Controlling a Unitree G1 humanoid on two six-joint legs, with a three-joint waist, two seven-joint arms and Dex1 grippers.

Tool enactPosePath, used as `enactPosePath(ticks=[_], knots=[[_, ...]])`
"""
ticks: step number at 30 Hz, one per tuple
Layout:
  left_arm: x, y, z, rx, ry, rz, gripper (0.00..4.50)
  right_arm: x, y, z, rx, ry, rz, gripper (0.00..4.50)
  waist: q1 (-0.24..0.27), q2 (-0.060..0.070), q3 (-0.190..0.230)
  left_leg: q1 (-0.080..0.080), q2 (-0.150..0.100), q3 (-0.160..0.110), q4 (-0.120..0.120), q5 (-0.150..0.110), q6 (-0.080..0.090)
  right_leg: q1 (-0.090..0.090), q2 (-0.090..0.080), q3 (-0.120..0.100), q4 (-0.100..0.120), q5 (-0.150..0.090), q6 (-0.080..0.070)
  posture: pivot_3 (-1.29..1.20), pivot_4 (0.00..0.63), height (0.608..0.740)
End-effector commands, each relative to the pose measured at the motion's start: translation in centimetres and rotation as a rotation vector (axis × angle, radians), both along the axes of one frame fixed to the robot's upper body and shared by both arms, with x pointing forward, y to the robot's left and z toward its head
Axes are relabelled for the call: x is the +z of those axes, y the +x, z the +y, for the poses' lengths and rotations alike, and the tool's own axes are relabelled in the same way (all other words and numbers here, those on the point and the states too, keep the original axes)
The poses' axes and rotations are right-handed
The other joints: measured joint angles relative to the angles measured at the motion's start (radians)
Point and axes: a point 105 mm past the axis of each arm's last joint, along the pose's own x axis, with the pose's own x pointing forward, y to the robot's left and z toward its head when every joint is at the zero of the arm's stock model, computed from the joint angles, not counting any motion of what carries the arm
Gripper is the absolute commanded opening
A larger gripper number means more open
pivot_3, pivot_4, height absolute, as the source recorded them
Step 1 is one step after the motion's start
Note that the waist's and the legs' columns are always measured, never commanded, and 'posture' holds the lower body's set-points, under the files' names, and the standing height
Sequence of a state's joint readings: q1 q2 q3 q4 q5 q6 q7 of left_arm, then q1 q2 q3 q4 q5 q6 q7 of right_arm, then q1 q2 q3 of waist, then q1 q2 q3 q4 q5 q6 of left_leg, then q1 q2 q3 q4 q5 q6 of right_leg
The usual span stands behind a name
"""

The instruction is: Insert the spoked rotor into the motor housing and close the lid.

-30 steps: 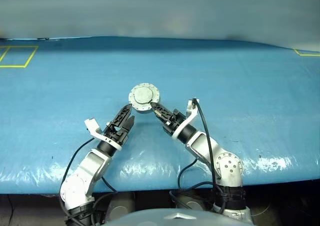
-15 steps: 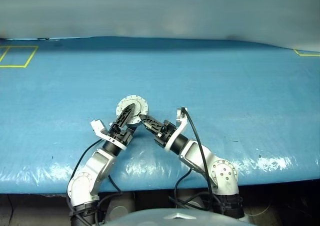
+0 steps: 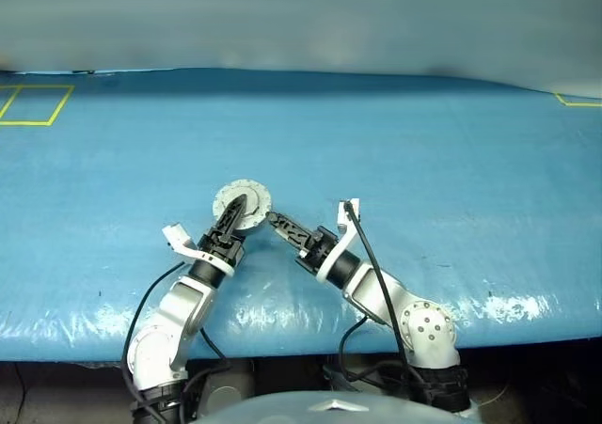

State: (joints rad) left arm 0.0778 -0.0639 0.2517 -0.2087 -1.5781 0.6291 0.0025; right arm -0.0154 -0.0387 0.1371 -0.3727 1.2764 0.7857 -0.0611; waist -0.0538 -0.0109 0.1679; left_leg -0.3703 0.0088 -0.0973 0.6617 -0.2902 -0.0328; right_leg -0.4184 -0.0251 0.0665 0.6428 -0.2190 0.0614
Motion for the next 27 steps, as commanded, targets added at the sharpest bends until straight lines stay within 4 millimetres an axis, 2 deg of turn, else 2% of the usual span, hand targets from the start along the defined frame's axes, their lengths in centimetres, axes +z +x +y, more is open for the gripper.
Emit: enactPosePath(ticks=[1, 2, 5, 7, 10, 12, 16, 18, 22, 27], knots=[[3.6, 2.0, 0.9, 0.037, 0.075, -0.126, 2.43, 0.6, -0.5, 0.1, 0.036, -0.237, -0.229, 4.22, 0.005, 0.000, 0.000, 0.000, 0.000, 0.000, 0.000, 0.000, 0.000, 0.000, 0.000, 0.000, 0.000, 0.000, 0.000, 0.00, 0.150, 0.740], [3.7, 2.6, 1.2, 0.044, 0.098, -0.129, 2.43, 0.3, -0.5, 0.0, 0.034, -0.303, -0.275, 4.48, 0.008, 0.000, 0.000, 0.000, 0.000, 0.000, 0.001, 0.000, 0.000, 0.000, 0.000, 0.000, 0.000, 0.000, 0.000, 0.00, 0.150, 0.740], [3.7, 4.9, 2.1, 0.065, 0.163, -0.116, 2.43, -0.5, -0.3, -0.5, 0.022, -0.531, -0.433, 4.50, 0.015, 0.000, 0.000, 0.000, -0.001, 0.000, 0.001, 0.000, -0.001, 0.001, 0.000, 0.000, 0.000, 0.002, 0.002, 0.00, 0.150, 0.740], [3.8, 6.3, 2.6, 0.075, 0.189, -0.111, 2.43, -0.7, -0.2, -0.6, 0.014, -0.609, -0.503, 4.50, 0.016, -0.001, -0.001, 0.001, -0.001, 0.000, 0.001, 0.001, -0.001, 0.001, 0.000, 0.000, 0.000, 0.002, 0.003, 0.00, 0.150, 0.740], [3.4, 9.6, 3.6, 0.113, 0.239, -0.073, 2.43, -1.3, 0.1, -1.0, -0.019, -0.727, -0.589, 4.50, 0.020, -0.002, 0.000, 0.001, -0.001, -0.001, 0.001, 0.001, -0.002, 0.001, 0.000, 0.000, -0.001, 0.002, 0.003, 0.00, 0.150, 0.740], [3.1, 11.1, 3.9, 0.127, 0.261, -0.048, 2.43, -1.5, 0.1, -1.1, -0.038, -0.759, -0.611, 4.50, 0.019, -0.003, 0.000, 0.000, -0.002, -0.002, 0.001, 0.001, -0.002, 0.001, 0.000, -0.002, -0.001, 0.002, 0.003, 0.00, 0.150, 0.740], [3.8, 14.4, 3.5, 0.123, 0.288, -0.054, 2.43, -1.9, 1.0, -2.4, -0.156, -0.840, -0.610, 4.50, 0.021, -0.004, 0.001, -0.002, -0.002, -0.002, 0.001, 0.002, -0.004, 0.000, -0.001, -0.002, -0.002, 0.003, 0.003, 0.00, 0.150, 0.740], [3.4, 15.7, 2.6, 0.093, 0.338, -0.018, 2.43, -1.3, 1.5, -2.9, -0.244, -0.865, -0.657, 4.50, 0.021, -0.005, 0.001, -0.006, -0.003, -0.003, 0.002, 0.003, -0.004, -0.003, -0.001, -0.003, -0.002, 0.003, 0.003, 0.00, 0.150, 0.740], [2.8, 17.0, 1.3, 0.066, 0.402, 0.019, 2.43, -1.0, 1.7, -3.1, -0.298, -0.917, -0.734, 4.50, 0.018, -0.005, 0.001, -0.008, -0.003, -0.003, 0.000, 0.003, -0.004, -0.006, -0.002, -0.003, -0.002, 0.003, 0.003, 0.00, 0.150, 0.740], [1.2, 17.4, 0.3, 0.048, 0.474, 0.089, 2.43, -1.6, 1.5, -3.3, -0.314, -0.957, -0.737, 4.50, 0.013, -0.005, 0.001, -0.008, -0.004, -0.003, -0.001, 0.002, -0.004, -0.008, -0.003, -0.002, 0.000, 0.003, 0.003, 0.00, 0.150, 0.740]])
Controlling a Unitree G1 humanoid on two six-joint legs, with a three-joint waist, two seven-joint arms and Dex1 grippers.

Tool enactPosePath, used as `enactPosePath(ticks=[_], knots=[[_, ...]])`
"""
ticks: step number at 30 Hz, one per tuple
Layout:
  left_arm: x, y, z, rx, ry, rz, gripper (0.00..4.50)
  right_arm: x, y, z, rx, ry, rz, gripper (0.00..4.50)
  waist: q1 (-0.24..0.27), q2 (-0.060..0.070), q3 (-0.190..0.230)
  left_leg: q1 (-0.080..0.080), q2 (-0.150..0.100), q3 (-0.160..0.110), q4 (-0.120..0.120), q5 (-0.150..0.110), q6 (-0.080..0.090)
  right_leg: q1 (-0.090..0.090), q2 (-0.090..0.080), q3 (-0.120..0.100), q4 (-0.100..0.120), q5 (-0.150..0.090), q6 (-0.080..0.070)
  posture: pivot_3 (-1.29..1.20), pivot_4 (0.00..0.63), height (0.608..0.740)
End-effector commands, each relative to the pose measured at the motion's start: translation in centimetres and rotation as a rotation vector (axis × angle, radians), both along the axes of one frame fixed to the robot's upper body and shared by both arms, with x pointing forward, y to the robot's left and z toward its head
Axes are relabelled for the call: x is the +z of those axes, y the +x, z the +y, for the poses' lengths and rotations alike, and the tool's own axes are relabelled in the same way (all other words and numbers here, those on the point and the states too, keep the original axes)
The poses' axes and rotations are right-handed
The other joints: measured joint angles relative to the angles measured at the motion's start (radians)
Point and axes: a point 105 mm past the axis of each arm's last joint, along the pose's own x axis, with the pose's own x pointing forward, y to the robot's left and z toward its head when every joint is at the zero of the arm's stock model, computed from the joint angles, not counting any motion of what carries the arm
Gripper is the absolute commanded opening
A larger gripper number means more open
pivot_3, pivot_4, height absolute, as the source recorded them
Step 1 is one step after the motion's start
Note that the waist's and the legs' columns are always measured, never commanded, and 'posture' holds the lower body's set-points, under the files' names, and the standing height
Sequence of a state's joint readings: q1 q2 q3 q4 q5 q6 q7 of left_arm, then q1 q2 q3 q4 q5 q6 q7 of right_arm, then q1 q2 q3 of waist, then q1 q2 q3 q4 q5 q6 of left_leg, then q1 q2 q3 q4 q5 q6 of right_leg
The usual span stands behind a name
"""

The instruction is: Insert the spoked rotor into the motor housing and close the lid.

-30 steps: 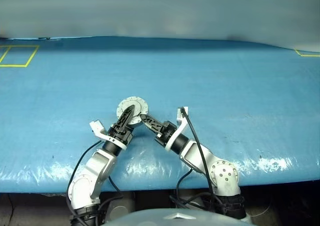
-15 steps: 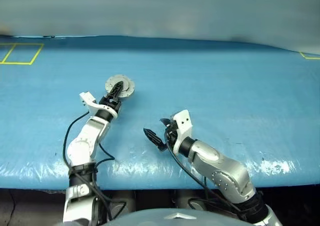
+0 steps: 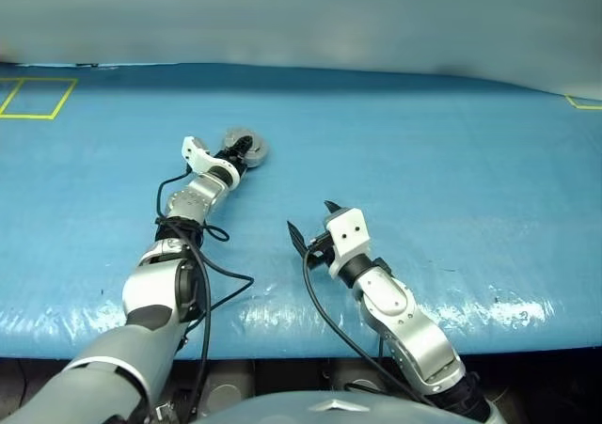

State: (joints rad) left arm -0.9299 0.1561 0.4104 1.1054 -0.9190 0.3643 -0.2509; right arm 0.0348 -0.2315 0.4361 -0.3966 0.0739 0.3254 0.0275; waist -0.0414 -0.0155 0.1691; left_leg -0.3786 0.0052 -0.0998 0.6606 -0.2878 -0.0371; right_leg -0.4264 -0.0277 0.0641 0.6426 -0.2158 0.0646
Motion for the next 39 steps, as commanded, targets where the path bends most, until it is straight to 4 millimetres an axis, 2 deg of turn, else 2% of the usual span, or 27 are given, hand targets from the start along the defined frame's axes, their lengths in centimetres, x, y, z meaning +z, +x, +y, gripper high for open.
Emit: enactPosePath(ticks=[1, 2, 8, 13, 19, 22, 26, 30, 32, 34, 39], knots=[[0.6, 0.6, -0.3, 0.006, 0.044, 0.000, 2.43, 0.5, -0.2, 0.2, -0.007, 0.012, -0.036, 4.50, 0.001, 0.000, 0.000, 0.000, 0.000, 0.000, 0.000, 0.000, 0.000, 0.000, 0.000, 0.000, 0.001, 0.000, 0.000, 0.00, 0.150, 0.740], [0.1, 0.5, -0.2, 0.011, 0.049, 0.023, 2.43, 0.4, -0.2, 0.2, -0.008, 0.012, -0.034, 4.50, 0.001, 0.000, 0.000, 0.000, 0.000, 0.000, 0.001, 0.000, 0.000, 0.000, 0.000, 0.000, 0.001, 0.000, 0.000, 0.00, 0.150, 0.740], [-1.7, -0.2, 0.6, 0.015, 0.044, 0.101, 4.42, 0.0, -0.3, 0.3, -0.010, 0.005, -0.024, 4.50, -0.004, 0.000, -0.002, 0.003, 0.000, 0.000, 0.003, 0.000, 0.001, 0.004, 0.000, 0.001, 0.001, 0.001, 0.000, 0.00, 0.150, 0.740], [-3.1, -1.5, 2.1, -0.026, 0.076, 0.144, 4.46, -0.1, -0.3, 0.5, -0.006, 0.005, -0.013, 4.50, -0.022, 0.000, -0.002, 0.018, 0.000, 0.000, 0.001, -0.001, 0.002, 0.017, 0.001, 0.002, 0.001, 0.000, 0.001, 0.00, 0.150, 0.740], [-5.3, -6.7, 4.7, -0.189, 0.213, 0.186, 4.46, -0.3, -0.4, 0.6, -0.004, 0.036, 0.013, 4.50, -0.043, 0.004, -0.009, 0.021, 0.002, 0.001, 0.000, 0.000, 0.002, 0.017, 0.003, 0.005, 0.003, 0.001, 0.000, 0.00, 0.150, 0.740], [-5.2, -9.4, 5.5, -0.228, 0.268, 0.159, 4.46, -0.5, -0.5, 0.6, -0.007, 0.053, 0.029, 4.50, -0.041, 0.007, -0.015, 0.022, 0.002, 0.002, -0.001, 0.000, 0.002, 0.017, 0.002, 0.005, 0.003, 0.001, 0.000, 0.00, 0.150, 0.740], [-4.4, -13.0, 6.6, -0.238, 0.522, 0.037, 4.46, -0.5, -0.4, 0.2, -0.007, 0.065, 0.036, 4.50, -0.035, 0.008, -0.016, 0.022, 0.003, 0.003, -0.001, 0.000, 0.001, 0.017, 0.002, 0.006, 0.003, 0.000, 0.000, 0.00, 0.150, 0.740], [-2.8, -14.9, 7.4, -0.157, 0.836, -0.161, 4.46, -0.5, -0.4, 0.0, 0.031, 0.037, 0.021, 4.50, -0.022, 0.008, -0.016, 0.022, 0.003, 0.004, -0.001, 0.000, 0.000, 0.017, 0.002, 0.006, 0.002, -0.001, 0.002, 0.00, 0.150, 0.740], [-1.9, -15.5, 7.7, -0.088, 0.955, -0.251, 4.46, -0.5, -0.5, -0.1, 0.041, 0.021, 0.011, 4.50, -0.019, 0.008, -0.016, 0.022, 0.003, 0.004, -0.001, 0.000, 0.000, 0.016, 0.002, 0.006, 0.002, -0.003, -0.004, 0.00, 0.150, 0.740], [-1.8, -16.2, 7.2, -0.091, 1.101, -0.318, 4.46, -0.4, -0.3, -0.5, 0.021, 0.042, 0.017, 4.50, -0.012, 0.006, -0.015, 0.021, 0.004, 0.005, -0.001, 0.001, 0.000, 0.016, 0.003, 0.006, 0.003, -0.003, -0.004, 0.00, 0.150, 0.740], [-1.0, -17.1, 5.3, -0.097, 1.268, -0.484, 4.46, -0.3, 0.2, -2.2, -0.065, 0.002, -0.023, 4.50, 0.009, 0.005, -0.015, 0.019, 0.003, 0.005, -0.001, 0.001, 0.001, 0.015, 0.002, 0.005, 0.001, -0.003, -0.004, 0.00, 0.150, 0.740]])
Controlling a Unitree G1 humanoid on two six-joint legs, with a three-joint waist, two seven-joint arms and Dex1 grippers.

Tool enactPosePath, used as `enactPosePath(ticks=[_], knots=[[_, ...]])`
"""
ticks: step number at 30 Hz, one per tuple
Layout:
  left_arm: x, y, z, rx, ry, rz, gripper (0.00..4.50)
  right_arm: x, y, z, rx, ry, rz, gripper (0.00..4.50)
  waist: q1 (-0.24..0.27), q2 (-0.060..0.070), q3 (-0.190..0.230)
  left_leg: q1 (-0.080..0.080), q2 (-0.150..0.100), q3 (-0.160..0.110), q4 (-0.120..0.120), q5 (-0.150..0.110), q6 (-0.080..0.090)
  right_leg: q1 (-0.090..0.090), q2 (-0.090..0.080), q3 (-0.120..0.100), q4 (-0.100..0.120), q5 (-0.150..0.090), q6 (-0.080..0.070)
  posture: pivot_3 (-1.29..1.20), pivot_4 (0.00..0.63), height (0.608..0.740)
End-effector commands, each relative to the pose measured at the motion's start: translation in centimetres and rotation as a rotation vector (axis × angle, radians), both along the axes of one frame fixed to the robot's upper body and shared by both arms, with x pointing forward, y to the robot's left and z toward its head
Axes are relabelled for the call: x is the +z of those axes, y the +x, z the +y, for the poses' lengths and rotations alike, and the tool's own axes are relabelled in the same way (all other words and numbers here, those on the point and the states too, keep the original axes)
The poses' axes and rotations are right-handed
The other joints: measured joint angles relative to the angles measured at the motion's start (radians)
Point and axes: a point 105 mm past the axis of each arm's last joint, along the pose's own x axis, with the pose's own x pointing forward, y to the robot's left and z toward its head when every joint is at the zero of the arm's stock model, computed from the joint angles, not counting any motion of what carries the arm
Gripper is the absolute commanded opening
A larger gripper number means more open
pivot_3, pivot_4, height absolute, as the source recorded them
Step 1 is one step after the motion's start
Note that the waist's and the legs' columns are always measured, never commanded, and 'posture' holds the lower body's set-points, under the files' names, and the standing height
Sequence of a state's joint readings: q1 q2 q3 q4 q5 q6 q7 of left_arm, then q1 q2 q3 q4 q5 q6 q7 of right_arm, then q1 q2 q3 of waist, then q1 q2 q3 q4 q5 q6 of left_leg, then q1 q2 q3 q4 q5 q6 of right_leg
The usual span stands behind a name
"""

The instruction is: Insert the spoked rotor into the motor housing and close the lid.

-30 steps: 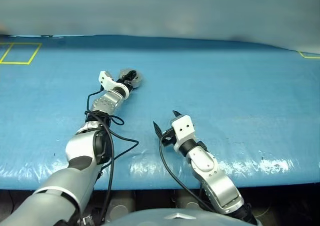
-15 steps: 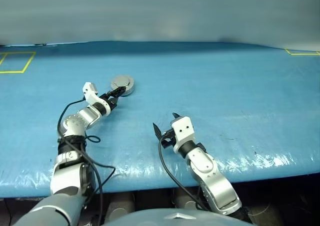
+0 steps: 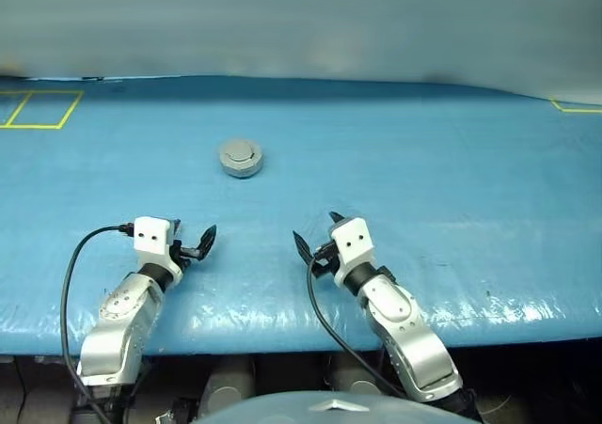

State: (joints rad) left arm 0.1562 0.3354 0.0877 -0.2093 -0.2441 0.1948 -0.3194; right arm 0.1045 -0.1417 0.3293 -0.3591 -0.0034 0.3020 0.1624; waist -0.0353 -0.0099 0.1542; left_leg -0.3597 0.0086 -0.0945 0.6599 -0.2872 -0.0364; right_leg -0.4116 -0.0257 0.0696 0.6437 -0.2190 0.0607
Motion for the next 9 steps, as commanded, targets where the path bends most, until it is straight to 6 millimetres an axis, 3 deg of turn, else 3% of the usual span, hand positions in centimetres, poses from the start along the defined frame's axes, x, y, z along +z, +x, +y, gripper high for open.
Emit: enactPosePath(ticks=[1, 9], knots=[[2.1, 0.0, -1.8, -0.093, 0.131, -0.155, 4.46, 1.1, 0.4, -1.5, -0.067, -0.010, -0.070, 4.50, 0.003, 0.000, 0.000, 0.000, 0.000, 0.000, 0.000, 0.000, 0.000, 0.000, 0.000, 0.000, 0.000, 0.000, 0.000, 0.00, 0.150, 0.740], [2.1, 0.7, -2.4, -0.109, 0.100, -0.172, 4.46, 1.1, 0.6, -2.9, -0.119, -0.024, -0.077, 4.50, -0.003, 0.000, 0.001, 0.000, 0.001, 0.001, -0.001, -0.001, 0.001, -0.001, 0.001, 0.000, 0.000, 0.000, 0.000, 0.00, 0.150, 0.740]])
